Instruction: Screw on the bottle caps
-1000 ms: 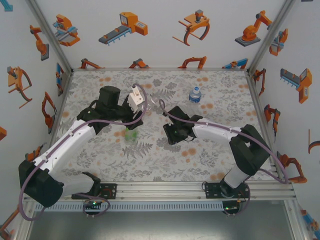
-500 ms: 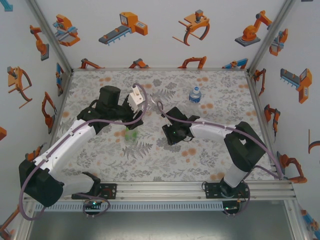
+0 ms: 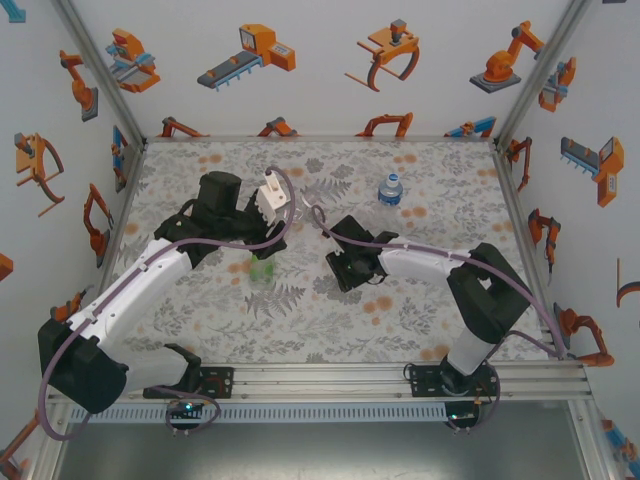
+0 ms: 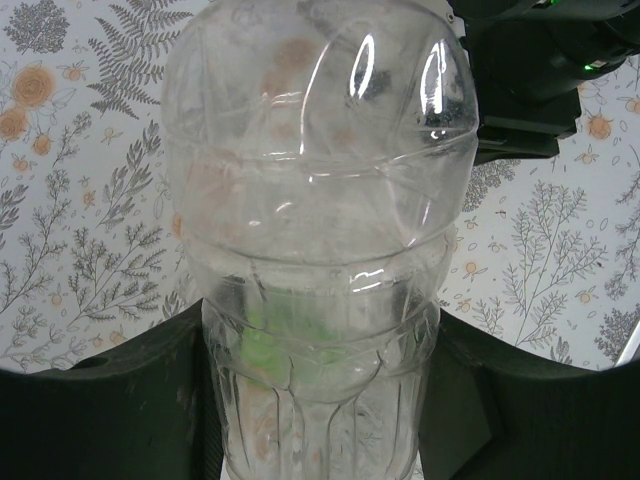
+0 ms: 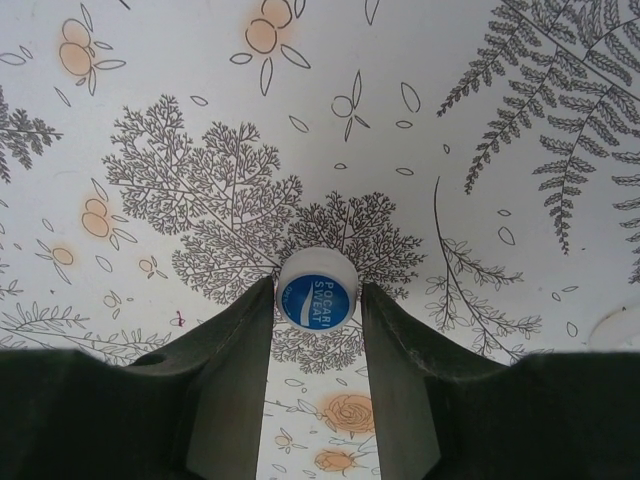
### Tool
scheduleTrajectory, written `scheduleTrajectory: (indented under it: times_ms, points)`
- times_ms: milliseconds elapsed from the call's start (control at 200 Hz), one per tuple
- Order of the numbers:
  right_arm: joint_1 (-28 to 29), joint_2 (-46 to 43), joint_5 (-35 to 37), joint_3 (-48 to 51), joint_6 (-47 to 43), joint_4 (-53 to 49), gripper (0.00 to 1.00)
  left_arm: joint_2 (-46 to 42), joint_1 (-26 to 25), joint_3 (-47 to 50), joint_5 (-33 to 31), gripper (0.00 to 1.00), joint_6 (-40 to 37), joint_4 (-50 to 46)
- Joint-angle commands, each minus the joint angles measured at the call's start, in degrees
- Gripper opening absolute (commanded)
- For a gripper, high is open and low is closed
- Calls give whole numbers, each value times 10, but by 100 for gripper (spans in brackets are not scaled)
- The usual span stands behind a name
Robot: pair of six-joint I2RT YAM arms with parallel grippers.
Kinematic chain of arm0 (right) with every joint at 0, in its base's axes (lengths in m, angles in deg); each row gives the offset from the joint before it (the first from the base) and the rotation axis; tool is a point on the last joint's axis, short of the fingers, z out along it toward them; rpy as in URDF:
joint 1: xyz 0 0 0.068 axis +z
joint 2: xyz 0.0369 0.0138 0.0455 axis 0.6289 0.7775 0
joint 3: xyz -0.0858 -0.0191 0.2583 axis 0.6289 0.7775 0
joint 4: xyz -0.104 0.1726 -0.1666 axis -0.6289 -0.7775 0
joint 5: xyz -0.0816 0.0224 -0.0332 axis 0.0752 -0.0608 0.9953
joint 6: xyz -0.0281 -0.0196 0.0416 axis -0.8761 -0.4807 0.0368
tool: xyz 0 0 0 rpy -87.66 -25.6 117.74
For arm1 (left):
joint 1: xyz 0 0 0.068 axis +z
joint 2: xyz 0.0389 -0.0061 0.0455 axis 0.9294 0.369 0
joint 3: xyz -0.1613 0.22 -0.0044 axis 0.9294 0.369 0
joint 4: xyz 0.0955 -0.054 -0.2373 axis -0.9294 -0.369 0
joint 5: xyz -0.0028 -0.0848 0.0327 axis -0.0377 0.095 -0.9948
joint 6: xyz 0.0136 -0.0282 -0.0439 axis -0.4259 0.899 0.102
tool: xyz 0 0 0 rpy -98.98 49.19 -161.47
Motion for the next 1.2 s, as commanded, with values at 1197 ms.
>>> scheduleTrajectory:
  times_ms: [1197]
  points:
    - [-77,-272,-96,36,-33,34,10,-11,-5,-13,124,12,-28,-8]
